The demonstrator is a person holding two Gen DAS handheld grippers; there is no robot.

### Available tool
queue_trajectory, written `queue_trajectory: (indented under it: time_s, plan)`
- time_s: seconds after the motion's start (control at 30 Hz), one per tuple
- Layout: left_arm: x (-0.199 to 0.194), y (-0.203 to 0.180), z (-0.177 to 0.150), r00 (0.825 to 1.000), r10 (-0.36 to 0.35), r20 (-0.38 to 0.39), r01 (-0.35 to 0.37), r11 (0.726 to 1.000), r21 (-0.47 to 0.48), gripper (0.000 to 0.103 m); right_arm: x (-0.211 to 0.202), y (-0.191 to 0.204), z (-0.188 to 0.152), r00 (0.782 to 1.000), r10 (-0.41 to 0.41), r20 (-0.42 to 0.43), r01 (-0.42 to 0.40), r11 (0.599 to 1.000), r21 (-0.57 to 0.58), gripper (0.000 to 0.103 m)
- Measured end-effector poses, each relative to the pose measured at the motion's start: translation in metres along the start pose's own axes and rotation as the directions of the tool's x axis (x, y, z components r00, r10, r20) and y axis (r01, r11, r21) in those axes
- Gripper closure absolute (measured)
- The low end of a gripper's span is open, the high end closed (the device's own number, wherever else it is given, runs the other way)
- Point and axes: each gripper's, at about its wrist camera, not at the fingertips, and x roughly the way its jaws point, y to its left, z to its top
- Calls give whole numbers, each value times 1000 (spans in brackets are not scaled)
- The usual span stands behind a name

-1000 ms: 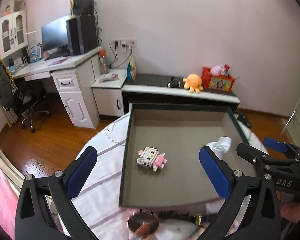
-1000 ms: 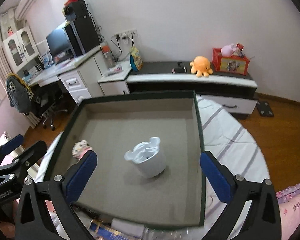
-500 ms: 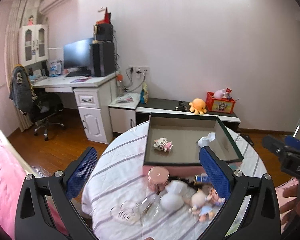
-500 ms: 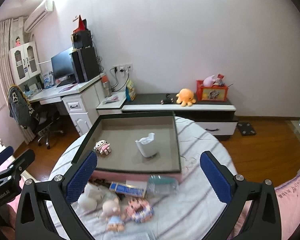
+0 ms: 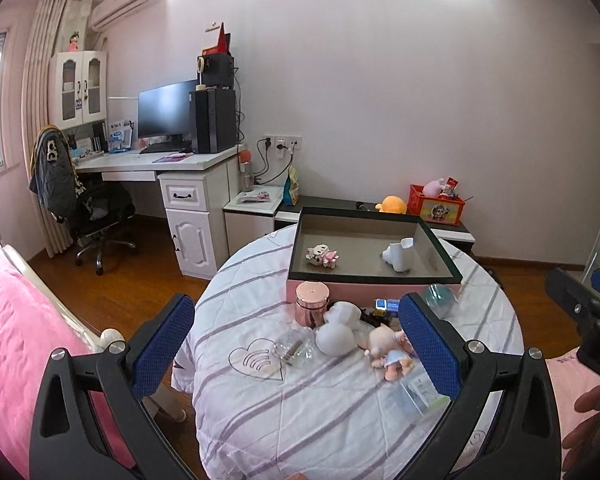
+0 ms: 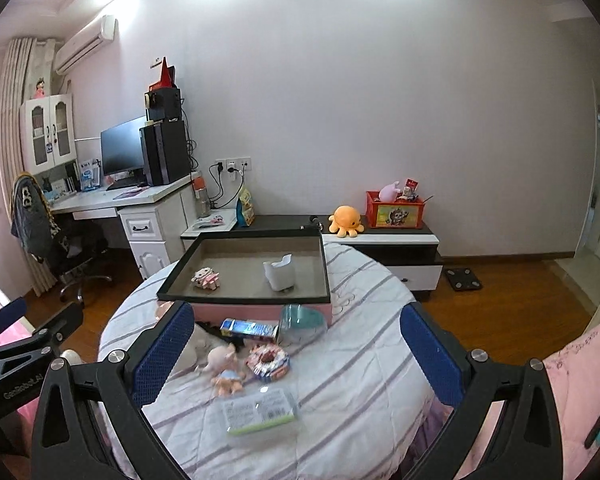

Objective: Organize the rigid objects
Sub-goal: 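Withdraw both tools back from the box tray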

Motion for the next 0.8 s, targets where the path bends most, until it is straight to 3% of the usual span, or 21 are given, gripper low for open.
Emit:
queue_trajectory:
  time_s: [0.5,0.8]
  plan:
    - [-16,-3,-4,1000,-15,15,15,1000,6,0,-9,9,-8,1000,11,1,-11,1000,-9,0]
    - [12,9,-26,997,-4,-76,4,1000,1,0,16,5,-20,998,9,-68,-10,1000,-9,0]
